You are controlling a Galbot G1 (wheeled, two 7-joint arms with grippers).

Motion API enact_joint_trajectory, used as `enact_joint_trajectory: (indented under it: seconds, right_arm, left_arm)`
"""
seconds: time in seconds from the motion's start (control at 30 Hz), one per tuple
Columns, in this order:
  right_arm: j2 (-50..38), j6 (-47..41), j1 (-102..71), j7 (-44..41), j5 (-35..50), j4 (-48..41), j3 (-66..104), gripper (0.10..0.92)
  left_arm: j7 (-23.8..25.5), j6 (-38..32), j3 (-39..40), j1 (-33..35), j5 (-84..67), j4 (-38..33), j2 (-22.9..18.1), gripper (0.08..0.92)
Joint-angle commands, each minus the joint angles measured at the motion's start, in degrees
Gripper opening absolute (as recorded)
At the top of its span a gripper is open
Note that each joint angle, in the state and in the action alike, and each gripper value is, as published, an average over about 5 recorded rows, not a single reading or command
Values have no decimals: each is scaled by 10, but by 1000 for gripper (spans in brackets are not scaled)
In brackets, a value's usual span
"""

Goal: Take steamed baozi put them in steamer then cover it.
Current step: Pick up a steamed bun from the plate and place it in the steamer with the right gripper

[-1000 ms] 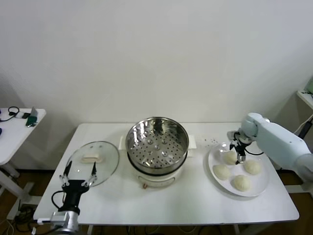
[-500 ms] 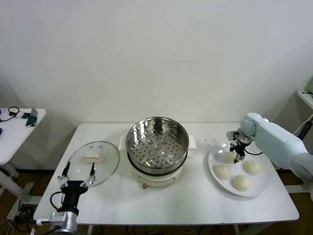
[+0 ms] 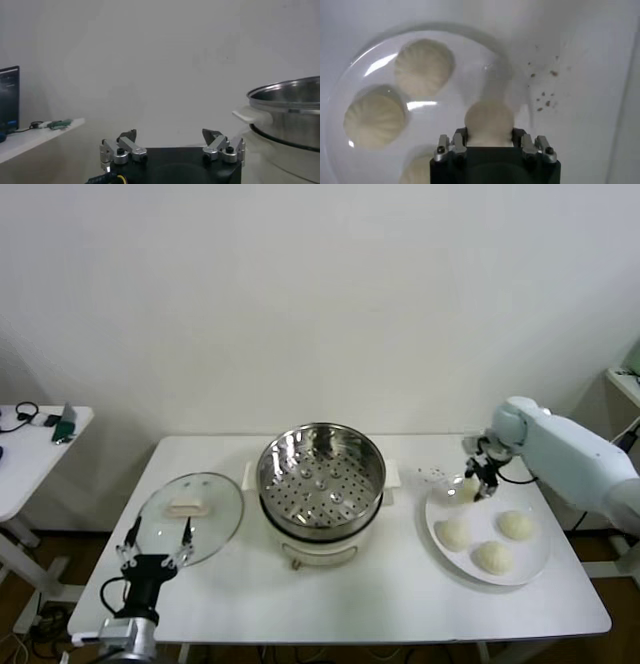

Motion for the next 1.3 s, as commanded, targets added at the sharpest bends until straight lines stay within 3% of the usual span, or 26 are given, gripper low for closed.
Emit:
enact_joint_trajectory:
  seconds: [0.03, 0.4, 0.6, 0.8, 1.3]
  right_arm:
    - [44, 62, 204, -6, 80, 57, -160, 593]
    - [203, 150, 283, 11, 53, 125, -198, 607]
    - [264, 200, 229, 18, -48, 138, -158, 611]
    - [308, 242, 173, 26, -131, 94, -133, 618]
    - [353, 262, 61, 32, -215, -2, -96, 621]
  left_arm:
    - [0, 0, 0, 2, -2, -1, 1, 823]
    - [0, 0, 5, 7, -7, -8, 5, 823]
    - [2, 0, 9, 8, -8, -11, 2, 823]
    - [2, 3, 11, 5, -7, -15, 3, 823]
    - [1, 4, 8, 14, -19, -8, 17, 823]
